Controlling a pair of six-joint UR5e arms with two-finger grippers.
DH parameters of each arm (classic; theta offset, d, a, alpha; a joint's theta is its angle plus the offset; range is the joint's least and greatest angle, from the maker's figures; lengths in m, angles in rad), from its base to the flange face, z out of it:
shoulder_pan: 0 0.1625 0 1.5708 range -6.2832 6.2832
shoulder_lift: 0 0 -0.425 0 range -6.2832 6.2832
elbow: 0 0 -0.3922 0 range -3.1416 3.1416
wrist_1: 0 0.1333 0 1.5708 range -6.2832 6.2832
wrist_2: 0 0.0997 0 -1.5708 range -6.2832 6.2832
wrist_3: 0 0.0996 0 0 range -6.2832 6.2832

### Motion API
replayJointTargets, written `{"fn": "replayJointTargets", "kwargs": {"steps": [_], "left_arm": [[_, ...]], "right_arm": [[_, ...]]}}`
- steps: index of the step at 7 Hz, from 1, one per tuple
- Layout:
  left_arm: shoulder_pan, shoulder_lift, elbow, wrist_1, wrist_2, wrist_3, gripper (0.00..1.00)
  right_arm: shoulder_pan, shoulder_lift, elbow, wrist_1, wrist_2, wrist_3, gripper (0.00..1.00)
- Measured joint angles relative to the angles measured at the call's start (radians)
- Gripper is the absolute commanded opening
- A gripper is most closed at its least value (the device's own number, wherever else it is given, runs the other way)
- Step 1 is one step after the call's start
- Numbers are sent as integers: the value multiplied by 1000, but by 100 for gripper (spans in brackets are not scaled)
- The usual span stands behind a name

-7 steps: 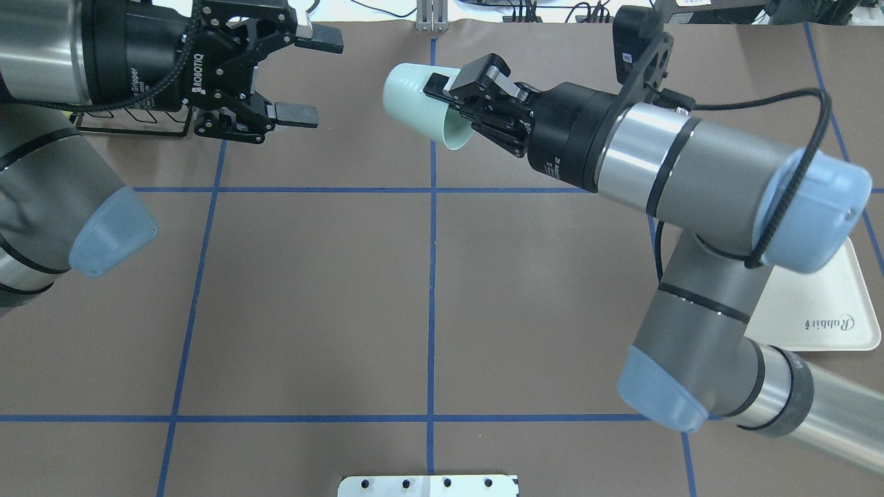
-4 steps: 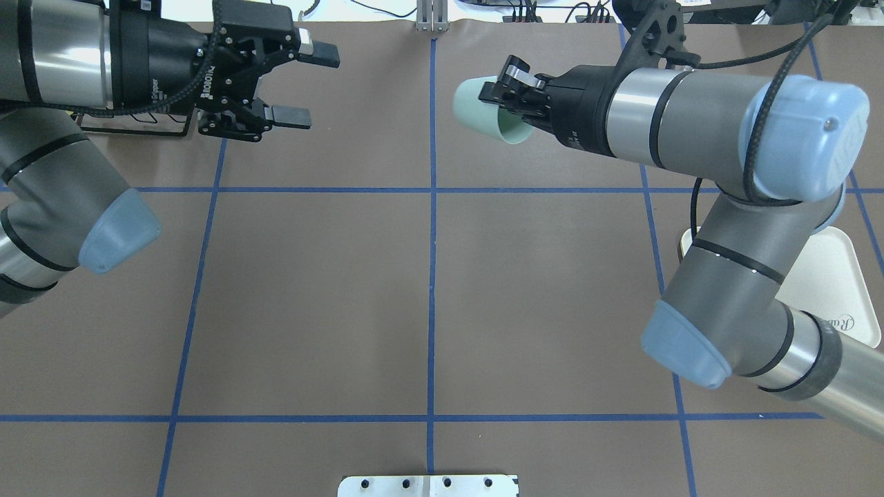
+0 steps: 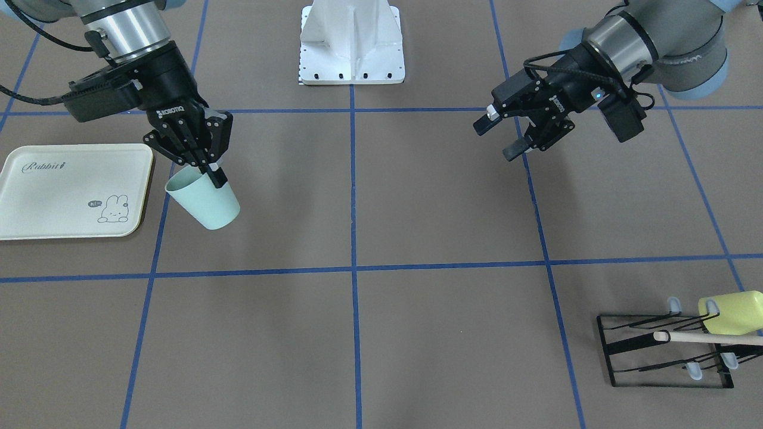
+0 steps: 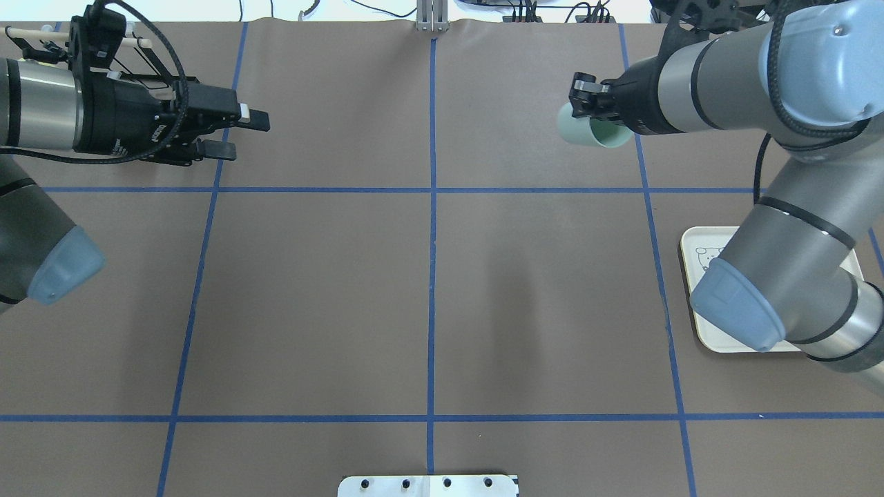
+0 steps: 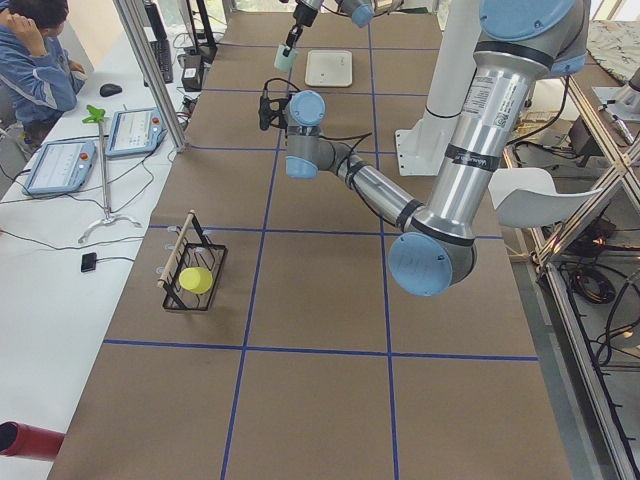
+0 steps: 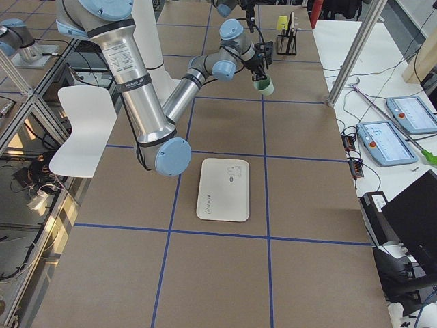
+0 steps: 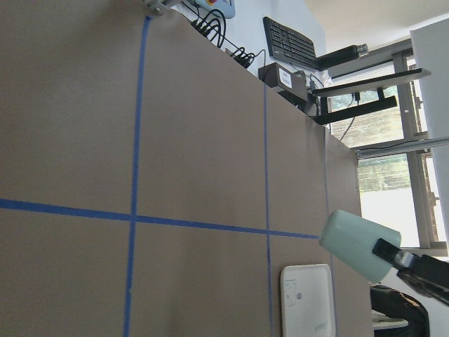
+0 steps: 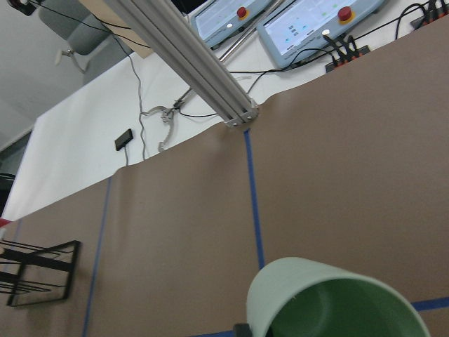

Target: Left arm grabs green cup and hands to right arm on tray

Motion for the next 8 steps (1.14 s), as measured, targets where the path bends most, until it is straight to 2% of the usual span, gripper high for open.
{"fn": "replayJointTargets", "kwargs": {"steps": [1, 3, 5, 6, 8], "left_arm": [[-11, 41, 0, 75, 25, 127, 100], [-59, 89, -1, 293, 51, 410, 100], [-122, 173, 2, 464, 66, 734, 100], [-141, 198, 1, 535, 64, 866, 100], [-211, 225, -1, 701, 50, 1111, 100]], "right_arm": [[30, -13, 23, -126, 32, -110, 0], [123, -49, 53, -320, 162, -349, 0], [192, -135, 69, -394, 278, -589, 0], [221, -169, 72, -404, 324, -653, 0], [247, -198, 74, -408, 350, -691, 0]]}}
